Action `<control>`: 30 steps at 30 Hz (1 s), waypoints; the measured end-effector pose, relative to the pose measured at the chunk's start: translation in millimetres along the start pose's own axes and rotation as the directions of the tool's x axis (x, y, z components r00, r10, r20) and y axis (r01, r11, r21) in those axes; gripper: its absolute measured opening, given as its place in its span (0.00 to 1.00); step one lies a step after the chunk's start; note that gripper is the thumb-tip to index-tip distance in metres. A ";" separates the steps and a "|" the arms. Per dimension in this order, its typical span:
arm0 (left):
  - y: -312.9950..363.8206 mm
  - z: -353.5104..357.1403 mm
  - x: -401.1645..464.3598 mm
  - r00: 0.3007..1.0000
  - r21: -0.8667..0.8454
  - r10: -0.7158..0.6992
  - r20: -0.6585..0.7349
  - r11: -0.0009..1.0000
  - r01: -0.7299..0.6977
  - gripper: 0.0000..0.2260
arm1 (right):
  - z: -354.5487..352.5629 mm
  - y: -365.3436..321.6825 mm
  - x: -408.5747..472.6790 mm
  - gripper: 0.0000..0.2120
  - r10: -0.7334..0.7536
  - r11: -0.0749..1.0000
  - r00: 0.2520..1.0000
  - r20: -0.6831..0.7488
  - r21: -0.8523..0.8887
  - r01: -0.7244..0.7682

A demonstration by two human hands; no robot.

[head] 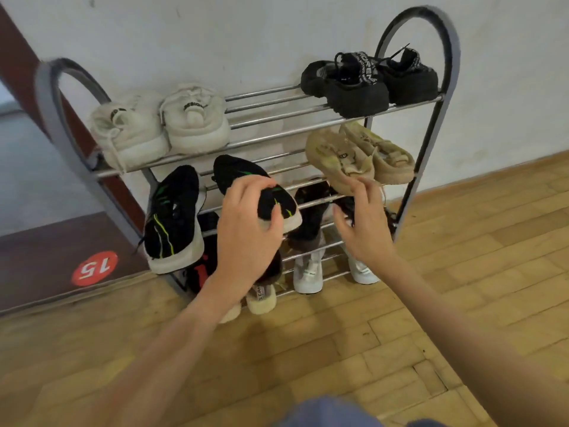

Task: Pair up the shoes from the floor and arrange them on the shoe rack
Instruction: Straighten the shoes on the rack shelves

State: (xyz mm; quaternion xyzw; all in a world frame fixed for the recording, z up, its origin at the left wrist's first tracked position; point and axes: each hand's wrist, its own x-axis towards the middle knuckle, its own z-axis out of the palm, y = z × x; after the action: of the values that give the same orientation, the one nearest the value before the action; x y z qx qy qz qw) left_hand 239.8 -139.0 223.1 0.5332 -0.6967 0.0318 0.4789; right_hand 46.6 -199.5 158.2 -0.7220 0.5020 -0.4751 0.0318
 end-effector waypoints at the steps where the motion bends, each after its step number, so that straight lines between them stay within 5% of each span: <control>1: -11.5 -10.0 -3.3 0.998 0.024 -0.037 -0.052 0.999 0.038 0.12 | 7.7 -10.1 -0.4 0.26 -0.036 0.999 0.998 0.053 0.027 0.034; 5: -53.0 -41.6 -23.7 0.966 0.148 -0.166 -0.198 0.969 0.197 0.15 | 40.4 -45.2 -5.1 0.35 -0.067 0.994 0.953 0.295 0.102 0.039; 8: -72.1 -55.4 -42.7 0.937 0.318 -0.304 -0.174 0.883 0.346 0.28 | 60.6 -61.4 -11.4 0.34 -0.022 0.998 0.926 0.376 0.063 -0.002; 10: -83.4 -60.8 -53.7 0.920 0.389 -0.385 -0.078 0.838 0.383 0.33 | 67.9 -67.8 -13.0 0.32 0.013 0.998 0.933 0.358 0.051 -0.034; 16: -107.6 -72.9 -64.2 0.908 0.324 -0.397 0.138 0.884 0.337 0.24 | 68.0 -71.7 -10.7 0.34 0.017 0.997 0.937 0.349 0.065 -0.042; 30: -119.7 -57.5 -56.7 0.959 0.378 -0.285 -0.011 0.886 0.268 0.19 | 80.7 -88.8 -9.1 0.29 -0.003 0.988 0.978 0.210 0.149 -0.028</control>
State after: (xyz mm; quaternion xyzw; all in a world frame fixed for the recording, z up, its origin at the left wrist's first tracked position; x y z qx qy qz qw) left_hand 367.2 -118.1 158.5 0.7091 -0.6051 0.0844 0.3520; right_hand 165.8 -183.5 154.6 -0.7605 0.4629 -0.4326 0.1422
